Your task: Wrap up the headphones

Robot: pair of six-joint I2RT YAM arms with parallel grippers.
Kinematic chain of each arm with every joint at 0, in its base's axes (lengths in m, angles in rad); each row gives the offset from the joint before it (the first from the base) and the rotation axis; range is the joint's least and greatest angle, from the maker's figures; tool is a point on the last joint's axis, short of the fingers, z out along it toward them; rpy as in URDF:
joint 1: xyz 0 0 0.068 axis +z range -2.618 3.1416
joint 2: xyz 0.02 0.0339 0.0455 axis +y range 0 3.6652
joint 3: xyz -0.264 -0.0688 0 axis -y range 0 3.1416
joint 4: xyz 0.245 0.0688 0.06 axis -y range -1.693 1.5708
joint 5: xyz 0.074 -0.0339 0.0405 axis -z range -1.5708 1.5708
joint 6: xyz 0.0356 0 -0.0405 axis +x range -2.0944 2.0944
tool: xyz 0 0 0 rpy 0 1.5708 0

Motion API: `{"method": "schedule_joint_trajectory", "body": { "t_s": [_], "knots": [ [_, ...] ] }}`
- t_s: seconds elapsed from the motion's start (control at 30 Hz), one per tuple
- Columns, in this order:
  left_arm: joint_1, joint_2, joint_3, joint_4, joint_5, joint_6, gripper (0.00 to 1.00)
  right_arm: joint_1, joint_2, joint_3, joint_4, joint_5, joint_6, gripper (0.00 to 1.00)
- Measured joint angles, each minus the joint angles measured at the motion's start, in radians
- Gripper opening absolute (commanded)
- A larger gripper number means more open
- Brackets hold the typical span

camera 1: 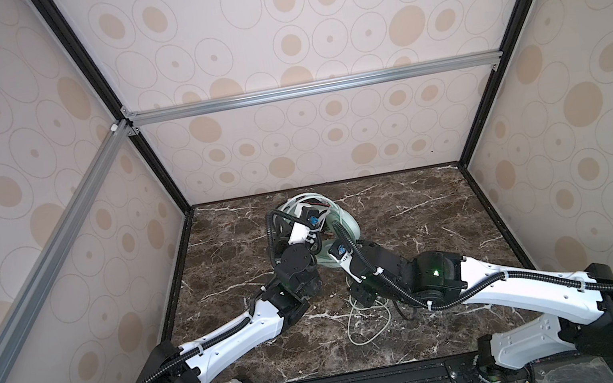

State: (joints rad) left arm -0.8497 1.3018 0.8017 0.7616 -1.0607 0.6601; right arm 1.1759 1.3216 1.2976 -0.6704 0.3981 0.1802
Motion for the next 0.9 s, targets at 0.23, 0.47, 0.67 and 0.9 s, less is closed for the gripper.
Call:
{"method": "schedule_joint_trajectory", "body": {
  "t_s": [0.23, 0.47, 0.67, 0.9],
  "knots": [
    [-0.013, -0.002, 0.001, -0.023, 0.023, 0.012, 0.00, -0.002, 0.000, 0.009, -0.072, 0.104, -0.037, 0.00],
    [-0.030, -0.055, 0.014, -0.253, 0.153, -0.082, 0.00, -0.002, -0.006, 0.008, -0.078, 0.222, -0.214, 0.03],
    [-0.031, -0.083, 0.052, -0.430, 0.293, -0.174, 0.00, -0.020, -0.043, -0.016, -0.031, 0.270, -0.334, 0.05],
    [-0.031, -0.117, 0.066, -0.600, 0.414, -0.251, 0.00, -0.035, -0.071, -0.071, 0.017, 0.325, -0.451, 0.06]
  ]
}}
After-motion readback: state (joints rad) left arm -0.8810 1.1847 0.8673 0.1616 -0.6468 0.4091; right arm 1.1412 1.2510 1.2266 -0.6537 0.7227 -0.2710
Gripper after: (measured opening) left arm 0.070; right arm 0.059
